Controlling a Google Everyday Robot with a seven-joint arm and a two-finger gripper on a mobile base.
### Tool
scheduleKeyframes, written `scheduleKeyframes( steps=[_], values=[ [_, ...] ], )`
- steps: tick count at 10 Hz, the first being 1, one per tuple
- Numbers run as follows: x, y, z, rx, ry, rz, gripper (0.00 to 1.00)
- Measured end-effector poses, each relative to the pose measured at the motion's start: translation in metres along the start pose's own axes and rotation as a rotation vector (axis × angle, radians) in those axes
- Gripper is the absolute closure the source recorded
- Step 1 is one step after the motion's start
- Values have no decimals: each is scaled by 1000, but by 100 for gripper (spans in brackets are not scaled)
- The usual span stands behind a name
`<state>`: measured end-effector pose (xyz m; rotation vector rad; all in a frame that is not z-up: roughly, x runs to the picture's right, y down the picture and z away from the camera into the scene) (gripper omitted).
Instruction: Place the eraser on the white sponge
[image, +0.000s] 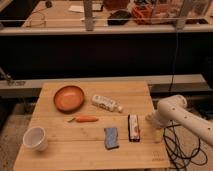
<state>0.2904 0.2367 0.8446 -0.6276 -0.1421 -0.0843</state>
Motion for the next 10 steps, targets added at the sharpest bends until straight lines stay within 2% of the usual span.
scheduleKeyframes(
  steps=[6, 7, 10],
  values=[
    [0, 0, -2, 2, 5, -5, 20],
    [-3, 1, -8, 13, 19, -27, 20],
    [-24, -3, -46, 44, 57, -108, 20]
  ],
)
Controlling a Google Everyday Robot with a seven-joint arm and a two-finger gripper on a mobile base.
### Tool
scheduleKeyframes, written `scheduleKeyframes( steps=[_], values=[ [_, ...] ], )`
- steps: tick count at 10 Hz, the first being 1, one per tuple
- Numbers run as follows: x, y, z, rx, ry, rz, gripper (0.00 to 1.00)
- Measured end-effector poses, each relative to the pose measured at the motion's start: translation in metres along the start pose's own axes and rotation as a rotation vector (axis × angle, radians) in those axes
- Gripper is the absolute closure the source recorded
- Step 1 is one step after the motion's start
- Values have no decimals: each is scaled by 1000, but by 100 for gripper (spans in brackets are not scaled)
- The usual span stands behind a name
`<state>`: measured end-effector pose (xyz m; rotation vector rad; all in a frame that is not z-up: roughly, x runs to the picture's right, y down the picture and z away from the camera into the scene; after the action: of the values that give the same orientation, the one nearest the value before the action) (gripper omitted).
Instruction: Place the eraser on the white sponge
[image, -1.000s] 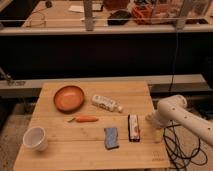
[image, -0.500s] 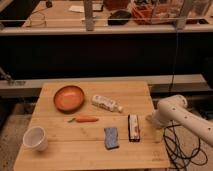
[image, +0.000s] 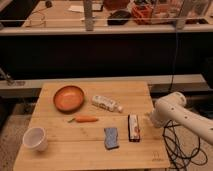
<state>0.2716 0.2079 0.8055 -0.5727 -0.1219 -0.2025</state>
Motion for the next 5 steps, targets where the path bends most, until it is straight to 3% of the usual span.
scheduleKeyframes(
  steps=[3, 5],
  values=[
    [-17, -7, -34, 18, 25, -118, 20],
    [-29, -9, -29, 9, 0, -305, 20]
  ],
)
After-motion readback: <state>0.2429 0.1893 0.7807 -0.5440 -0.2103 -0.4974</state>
